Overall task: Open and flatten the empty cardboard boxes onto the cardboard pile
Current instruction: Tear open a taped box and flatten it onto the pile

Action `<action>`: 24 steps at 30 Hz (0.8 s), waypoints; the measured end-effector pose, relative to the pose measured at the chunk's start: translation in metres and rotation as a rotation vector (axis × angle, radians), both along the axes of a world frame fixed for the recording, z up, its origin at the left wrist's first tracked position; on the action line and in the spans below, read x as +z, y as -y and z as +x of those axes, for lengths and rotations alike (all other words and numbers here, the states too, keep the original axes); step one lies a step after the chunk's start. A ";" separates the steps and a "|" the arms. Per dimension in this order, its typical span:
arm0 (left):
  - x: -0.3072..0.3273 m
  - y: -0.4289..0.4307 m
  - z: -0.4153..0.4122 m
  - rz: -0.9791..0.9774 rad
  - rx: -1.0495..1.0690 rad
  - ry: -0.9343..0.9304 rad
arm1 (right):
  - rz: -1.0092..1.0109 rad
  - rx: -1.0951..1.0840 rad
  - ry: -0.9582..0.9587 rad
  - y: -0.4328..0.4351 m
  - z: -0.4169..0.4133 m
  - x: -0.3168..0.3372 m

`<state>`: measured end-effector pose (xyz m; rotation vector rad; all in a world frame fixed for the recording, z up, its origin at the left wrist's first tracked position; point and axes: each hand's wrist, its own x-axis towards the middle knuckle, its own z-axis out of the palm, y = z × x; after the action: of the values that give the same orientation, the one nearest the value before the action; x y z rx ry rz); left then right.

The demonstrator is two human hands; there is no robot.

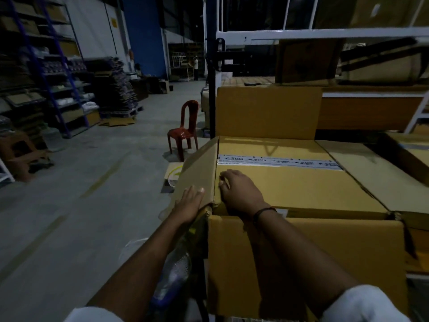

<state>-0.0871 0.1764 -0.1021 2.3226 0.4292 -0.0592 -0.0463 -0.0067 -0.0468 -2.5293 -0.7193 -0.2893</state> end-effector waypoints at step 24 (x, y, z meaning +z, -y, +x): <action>0.053 0.151 0.112 0.573 -0.430 0.182 | -0.234 -0.252 -0.106 0.187 0.098 -0.015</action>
<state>0.0253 0.0253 -0.0493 2.9158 -0.1810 0.0775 0.0517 -0.1934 -0.0615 -2.8381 -0.4126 -0.1608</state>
